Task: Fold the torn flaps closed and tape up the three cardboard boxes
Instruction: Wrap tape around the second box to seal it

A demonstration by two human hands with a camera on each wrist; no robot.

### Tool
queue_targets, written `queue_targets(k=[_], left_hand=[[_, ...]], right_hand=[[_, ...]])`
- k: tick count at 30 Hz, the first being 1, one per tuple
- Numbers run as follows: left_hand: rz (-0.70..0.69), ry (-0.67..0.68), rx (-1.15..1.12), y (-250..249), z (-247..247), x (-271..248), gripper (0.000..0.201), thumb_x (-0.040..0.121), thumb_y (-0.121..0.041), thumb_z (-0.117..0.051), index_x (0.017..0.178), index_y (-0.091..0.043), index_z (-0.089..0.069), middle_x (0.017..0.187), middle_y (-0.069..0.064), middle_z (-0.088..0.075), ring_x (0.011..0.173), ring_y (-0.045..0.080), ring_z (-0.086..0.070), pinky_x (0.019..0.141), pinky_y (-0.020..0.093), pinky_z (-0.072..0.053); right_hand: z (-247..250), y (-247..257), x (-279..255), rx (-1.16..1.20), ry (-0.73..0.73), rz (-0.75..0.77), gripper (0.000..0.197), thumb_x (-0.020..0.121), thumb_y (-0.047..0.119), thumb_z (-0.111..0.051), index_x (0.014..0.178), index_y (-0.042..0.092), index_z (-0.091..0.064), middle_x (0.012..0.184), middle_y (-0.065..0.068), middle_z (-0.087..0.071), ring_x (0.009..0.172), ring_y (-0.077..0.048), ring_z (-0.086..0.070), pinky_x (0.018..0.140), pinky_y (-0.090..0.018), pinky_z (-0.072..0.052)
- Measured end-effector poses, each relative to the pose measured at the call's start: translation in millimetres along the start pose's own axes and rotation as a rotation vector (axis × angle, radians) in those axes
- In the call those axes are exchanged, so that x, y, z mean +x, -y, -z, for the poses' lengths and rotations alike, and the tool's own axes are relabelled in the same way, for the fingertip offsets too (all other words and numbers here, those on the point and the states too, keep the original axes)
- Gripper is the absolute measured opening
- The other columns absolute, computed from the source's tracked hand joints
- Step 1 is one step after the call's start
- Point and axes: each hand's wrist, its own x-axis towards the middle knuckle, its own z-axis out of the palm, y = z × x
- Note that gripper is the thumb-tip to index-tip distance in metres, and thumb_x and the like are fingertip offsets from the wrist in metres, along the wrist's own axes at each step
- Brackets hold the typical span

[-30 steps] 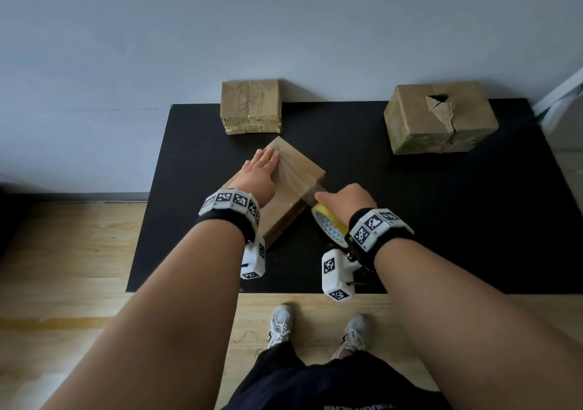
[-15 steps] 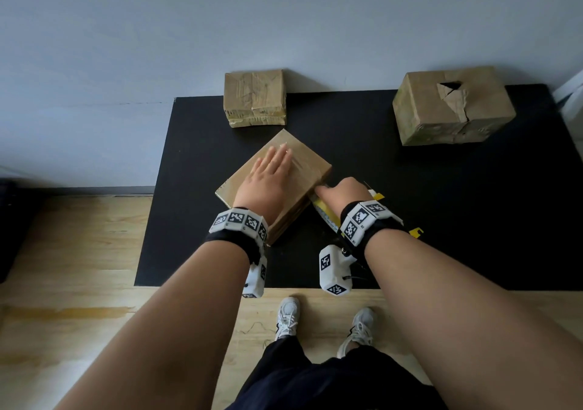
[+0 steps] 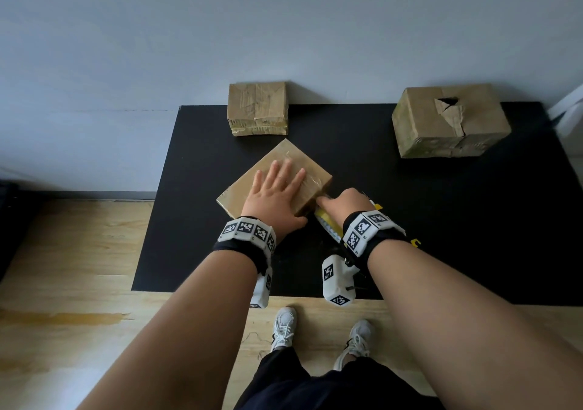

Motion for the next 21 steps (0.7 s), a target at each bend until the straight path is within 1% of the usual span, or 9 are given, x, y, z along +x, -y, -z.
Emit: queue_targets(k=[2, 4, 7, 9, 11, 14, 16, 18, 21], left_hand=[[0.094, -0.019, -0.031, 6, 3, -4, 0.112, 0.074, -0.068, -0.059, 0.152, -0.034, 0.014, 0.16, 0.002, 0.022, 0.147, 0.026, 0.022, 0.118, 0.049, 0.012], [0.205, 0.004, -0.041, 11, 5, -5, 0.117, 0.07, -0.074, -0.059, 0.153, -0.032, 0.012, 0.161, 0.006, 0.019, 0.147, 0.031, 0.017, 0.118, 0.052, 0.009], [0.246, 0.002, 0.01, 10, 7, -3, 0.116, 0.066, -0.078, -0.058, 0.153, -0.031, 0.002, 0.161, 0.011, 0.006, 0.147, 0.036, 0.0, 0.117, 0.056, -0.007], [0.246, -0.025, 0.012, 8, 10, -2, 0.113, 0.064, -0.078, -0.059, 0.152, -0.031, -0.005, 0.16, 0.013, -0.002, 0.144, 0.036, -0.011, 0.115, 0.056, -0.015], [0.273, -0.038, -0.042, 6, 15, -2, 0.111, 0.062, -0.078, -0.058, 0.151, -0.032, -0.012, 0.159, 0.012, -0.009, 0.141, 0.035, -0.018, 0.113, 0.056, -0.019], [0.313, 0.023, -0.227, 2, 28, 3, 0.109, 0.059, -0.082, -0.056, 0.149, -0.034, -0.02, 0.157, 0.007, -0.019, 0.139, 0.031, -0.025, 0.113, 0.054, -0.023], [0.329, 0.055, -0.375, -2, 36, 9, 0.112, 0.053, -0.086, -0.054, 0.147, -0.034, -0.028, 0.15, 0.002, -0.033, 0.132, 0.027, -0.037, 0.109, 0.052, -0.032], [0.346, 0.061, -0.526, -5, 42, 11, 0.109, 0.052, -0.085, -0.059, 0.145, -0.032, -0.034, 0.14, 0.0, -0.044, 0.123, 0.024, -0.047, 0.103, 0.045, -0.04], [0.358, 0.113, -0.755, -7, 47, 10, 0.092, 0.074, -0.061, -0.069, 0.149, -0.023, -0.033, 0.142, 0.002, -0.047, 0.114, 0.018, -0.051, 0.091, 0.028, -0.039]], right_hand=[[2, -2, -1, -0.003, 0.006, 0.004, 0.043, 0.09, 0.055, -0.051, 0.088, 0.012, -0.051, 0.07, -0.004, -0.045, 0.061, -0.02, -0.045, 0.069, -0.032, -0.042], [4, -3, -3, 0.007, 0.011, 0.008, 0.043, 0.089, 0.055, -0.052, 0.088, 0.012, -0.05, 0.07, -0.004, -0.046, 0.064, -0.021, -0.048, 0.07, -0.032, -0.042], [9, -3, -7, 0.014, 0.024, 0.03, 0.048, 0.089, 0.055, -0.055, 0.103, 0.01, -0.057, 0.078, -0.004, -0.052, 0.077, -0.024, -0.053, 0.073, -0.033, -0.043], [15, -5, -10, 0.032, 0.022, 0.046, 0.052, 0.088, 0.055, -0.057, 0.111, 0.008, -0.058, 0.088, -0.006, -0.055, 0.083, -0.025, -0.055, 0.075, -0.033, -0.044], [23, -6, -11, 0.062, -0.002, 0.072, 0.055, 0.086, 0.055, -0.058, 0.111, 0.006, -0.06, 0.088, -0.006, -0.057, 0.085, -0.026, -0.058, 0.076, -0.034, -0.047], [38, -3, -12, 0.129, -0.048, 0.1, 0.057, 0.084, 0.057, -0.061, 0.111, 0.006, -0.064, 0.099, -0.01, -0.065, 0.09, -0.029, -0.064, 0.077, -0.034, -0.05], [51, 1, -13, 0.171, -0.075, 0.122, 0.058, 0.083, 0.058, -0.062, 0.111, 0.006, -0.064, 0.103, -0.011, -0.066, 0.092, -0.031, -0.065, 0.077, -0.033, -0.049], [62, 6, -13, 0.182, -0.099, 0.158, 0.055, 0.082, 0.059, -0.062, 0.103, 0.009, -0.064, 0.096, -0.009, -0.064, 0.088, -0.03, -0.063, 0.073, -0.032, -0.046], [75, 12, -14, 0.19, -0.132, 0.201, 0.045, 0.082, 0.057, -0.062, 0.072, 0.014, -0.053, 0.074, -0.003, -0.054, 0.077, -0.03, -0.058, 0.056, -0.031, -0.037]])
